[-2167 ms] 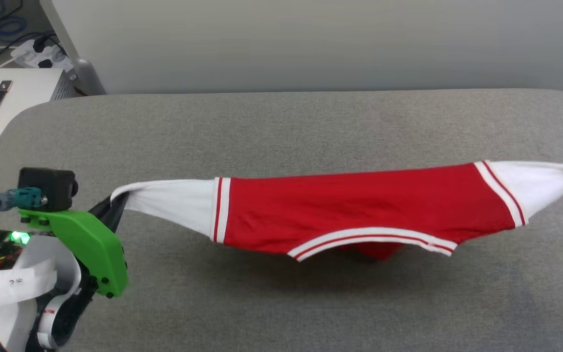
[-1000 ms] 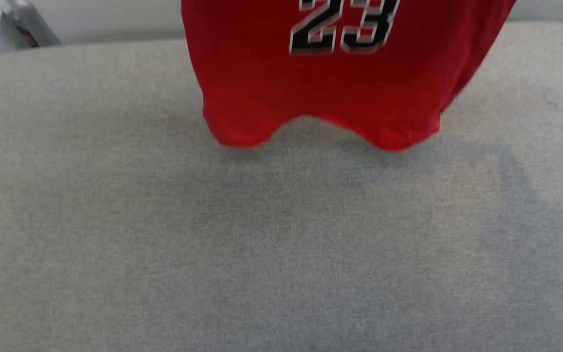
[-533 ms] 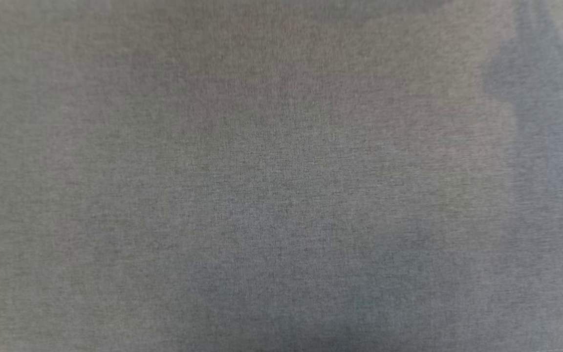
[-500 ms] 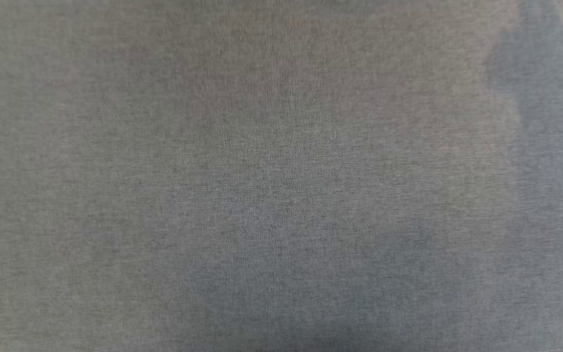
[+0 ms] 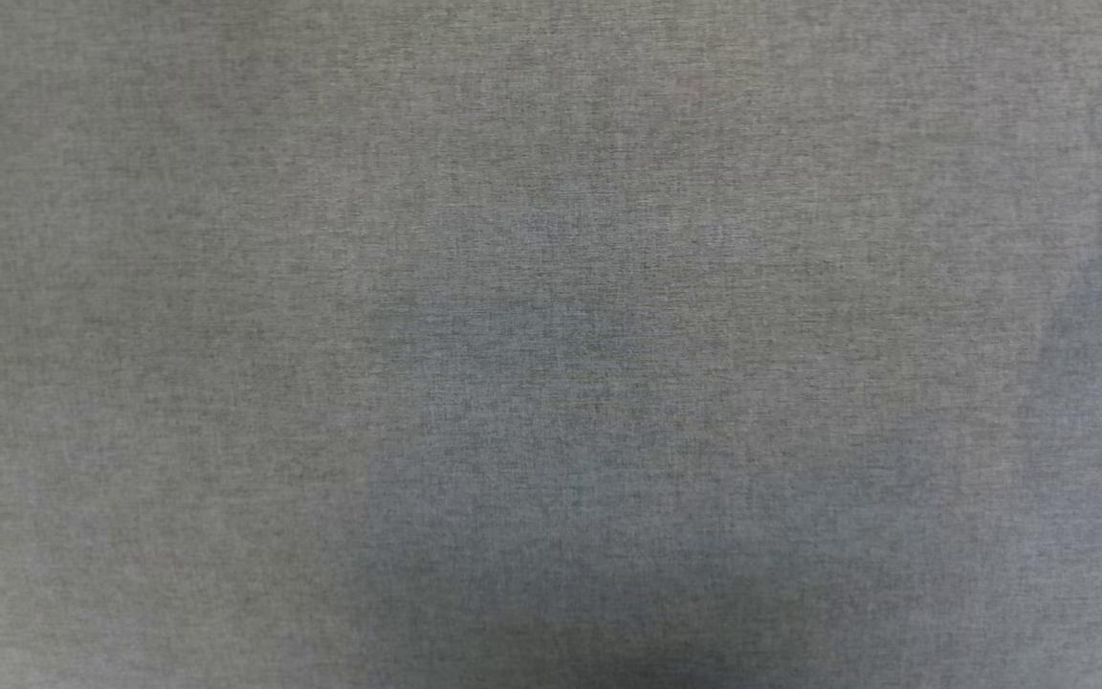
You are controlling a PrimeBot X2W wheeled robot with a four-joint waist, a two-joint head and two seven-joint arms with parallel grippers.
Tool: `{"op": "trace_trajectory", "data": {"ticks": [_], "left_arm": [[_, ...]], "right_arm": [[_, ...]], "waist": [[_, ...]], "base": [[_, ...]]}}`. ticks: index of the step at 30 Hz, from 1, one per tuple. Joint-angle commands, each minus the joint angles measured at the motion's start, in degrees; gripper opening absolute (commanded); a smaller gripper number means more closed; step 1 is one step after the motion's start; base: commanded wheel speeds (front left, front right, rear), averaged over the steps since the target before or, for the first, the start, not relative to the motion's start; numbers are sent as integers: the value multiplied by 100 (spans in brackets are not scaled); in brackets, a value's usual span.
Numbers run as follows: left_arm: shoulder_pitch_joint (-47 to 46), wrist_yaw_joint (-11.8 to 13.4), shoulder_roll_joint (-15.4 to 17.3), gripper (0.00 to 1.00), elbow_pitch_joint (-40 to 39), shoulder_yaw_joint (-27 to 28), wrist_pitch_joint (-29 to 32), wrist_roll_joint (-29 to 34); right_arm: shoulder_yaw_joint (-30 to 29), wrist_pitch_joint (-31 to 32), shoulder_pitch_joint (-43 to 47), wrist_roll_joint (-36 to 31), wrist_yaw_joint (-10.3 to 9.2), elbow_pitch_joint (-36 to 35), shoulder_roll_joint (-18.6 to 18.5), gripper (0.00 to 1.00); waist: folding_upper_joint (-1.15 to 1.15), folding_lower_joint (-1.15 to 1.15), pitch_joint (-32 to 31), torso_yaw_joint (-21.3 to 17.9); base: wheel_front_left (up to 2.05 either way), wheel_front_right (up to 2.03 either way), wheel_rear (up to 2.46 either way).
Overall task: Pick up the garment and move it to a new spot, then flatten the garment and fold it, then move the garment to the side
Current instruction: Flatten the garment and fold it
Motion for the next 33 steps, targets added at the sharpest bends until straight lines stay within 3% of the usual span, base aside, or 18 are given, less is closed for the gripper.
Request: {"op": "trace_trajectory", "data": {"ticks": [1,10,19,33], "left_arm": [[203,-25,-15,0,86,-6,-94,-84],[1617,-58,-195,0,382,-101,-593,-465],[3264,-62,-209,0,471,-99,-508,-877],[5561,-46,129,0,4,-520,1073,-1348]], "right_arm": [[35,-70,138,50,-10,72,11,0],[257,-144,1181,538,-10,166,59,0],[442,195,2985,1188,-10,237,-199,0],[516,1610,5412,2043,-10,-249,-447,0]], "waist": [[0,-1,-19,54],[0,-1,-478,118],[0,-1,-1328,92],[0,-1,-2671,2]], "base": [[0,0,0],[0,0,0],[0,0,0],[0,0,0]]}}
